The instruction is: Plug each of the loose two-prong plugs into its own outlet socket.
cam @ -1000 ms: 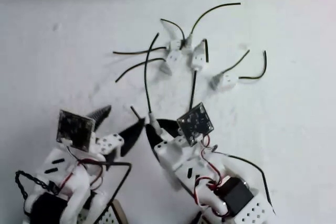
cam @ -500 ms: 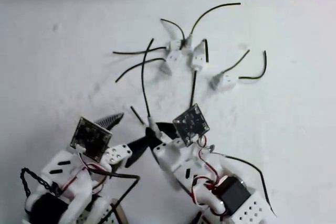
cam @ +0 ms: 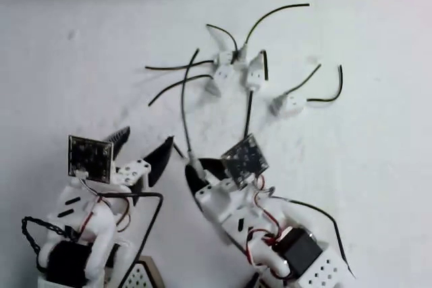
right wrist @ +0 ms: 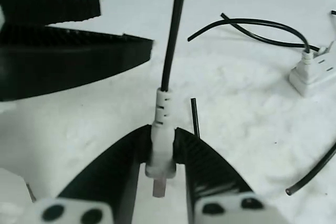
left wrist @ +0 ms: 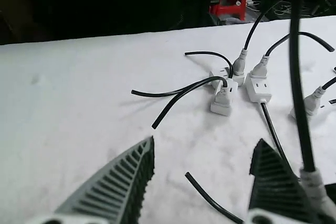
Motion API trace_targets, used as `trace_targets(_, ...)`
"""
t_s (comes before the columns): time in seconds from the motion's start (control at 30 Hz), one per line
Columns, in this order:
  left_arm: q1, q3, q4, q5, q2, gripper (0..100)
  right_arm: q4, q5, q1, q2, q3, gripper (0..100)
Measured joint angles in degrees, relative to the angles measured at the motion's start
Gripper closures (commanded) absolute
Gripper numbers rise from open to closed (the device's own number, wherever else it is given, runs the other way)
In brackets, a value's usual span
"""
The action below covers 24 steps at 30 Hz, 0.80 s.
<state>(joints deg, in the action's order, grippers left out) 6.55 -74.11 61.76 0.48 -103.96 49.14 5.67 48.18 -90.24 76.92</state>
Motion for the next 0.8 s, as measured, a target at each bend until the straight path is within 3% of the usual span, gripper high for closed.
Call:
trace_targets(0.1,1.9,0.0,0.0,0.0,0.0,70,0.0,0.0,2.5,0.0,0.0,98.1)
trace_targets(0.6,12.3,0.7,5.8,-4.9,0.0,70,0.1,0.0,2.2,0.0,0.0,98.1)
trace_targets(0.8,13.3,0.7,5.8,-5.5,0.0,70,0.1,0.0,1.6,0.0,1.1,98.1)
